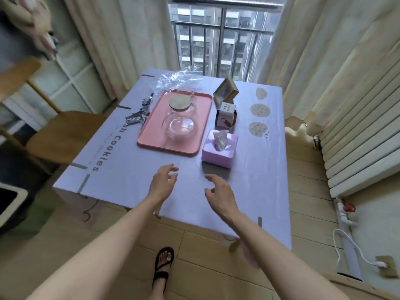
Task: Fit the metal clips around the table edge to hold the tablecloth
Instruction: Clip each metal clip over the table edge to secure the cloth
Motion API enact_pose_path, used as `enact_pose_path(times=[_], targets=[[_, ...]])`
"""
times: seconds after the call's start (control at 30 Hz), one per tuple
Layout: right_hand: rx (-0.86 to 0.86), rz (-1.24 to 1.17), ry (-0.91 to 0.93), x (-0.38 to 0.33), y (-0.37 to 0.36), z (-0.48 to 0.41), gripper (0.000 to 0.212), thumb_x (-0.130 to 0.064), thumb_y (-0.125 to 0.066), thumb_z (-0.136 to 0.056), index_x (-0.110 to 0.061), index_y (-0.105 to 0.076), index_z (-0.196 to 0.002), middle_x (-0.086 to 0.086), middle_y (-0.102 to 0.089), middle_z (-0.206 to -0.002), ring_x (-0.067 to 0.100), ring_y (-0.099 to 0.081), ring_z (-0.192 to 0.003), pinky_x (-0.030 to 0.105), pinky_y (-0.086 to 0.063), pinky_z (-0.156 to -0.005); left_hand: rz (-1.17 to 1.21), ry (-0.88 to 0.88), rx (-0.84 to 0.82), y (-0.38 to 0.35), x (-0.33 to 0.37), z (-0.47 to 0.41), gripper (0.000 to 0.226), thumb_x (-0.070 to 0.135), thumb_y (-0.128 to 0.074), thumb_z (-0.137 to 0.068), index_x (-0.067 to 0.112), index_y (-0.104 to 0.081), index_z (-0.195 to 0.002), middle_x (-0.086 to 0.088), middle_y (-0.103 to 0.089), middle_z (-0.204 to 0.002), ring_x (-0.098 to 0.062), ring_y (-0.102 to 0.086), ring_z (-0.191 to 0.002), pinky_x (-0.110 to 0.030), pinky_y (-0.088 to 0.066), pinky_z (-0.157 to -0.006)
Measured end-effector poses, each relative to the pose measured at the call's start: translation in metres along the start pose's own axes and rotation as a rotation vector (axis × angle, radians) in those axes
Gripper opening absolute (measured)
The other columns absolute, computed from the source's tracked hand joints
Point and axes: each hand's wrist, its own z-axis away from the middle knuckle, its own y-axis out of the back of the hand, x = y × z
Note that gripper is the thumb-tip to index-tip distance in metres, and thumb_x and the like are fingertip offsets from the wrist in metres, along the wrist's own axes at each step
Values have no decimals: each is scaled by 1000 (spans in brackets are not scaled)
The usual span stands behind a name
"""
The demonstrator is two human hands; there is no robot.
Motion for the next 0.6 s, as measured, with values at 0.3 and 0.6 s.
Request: enact_pose_path(times=[0.3,0.6], targets=[[-49,-22,23,-116,-47,-122,40,-11,-50,-86,-15,-56,-125,2,-58,-128,19,-56,-115,33,-42,-100,-60,166,56,100,-66,-121,23,13,-50,-93,6,-52,-115,-10,-51,-125,-25,-58,-100,-29,-39,-79],[-162,101,18,-175,-107,-218,44,-12,-50,-87,-20,-52,-130,8,-57,-129,26,-50,-119,34,-37,-102,144,382,-6,149,-118,-241,17,12,-56,-85,10,-53,-102,-13,-61,-108,-32,-57,-103,-41,-47,-88]])
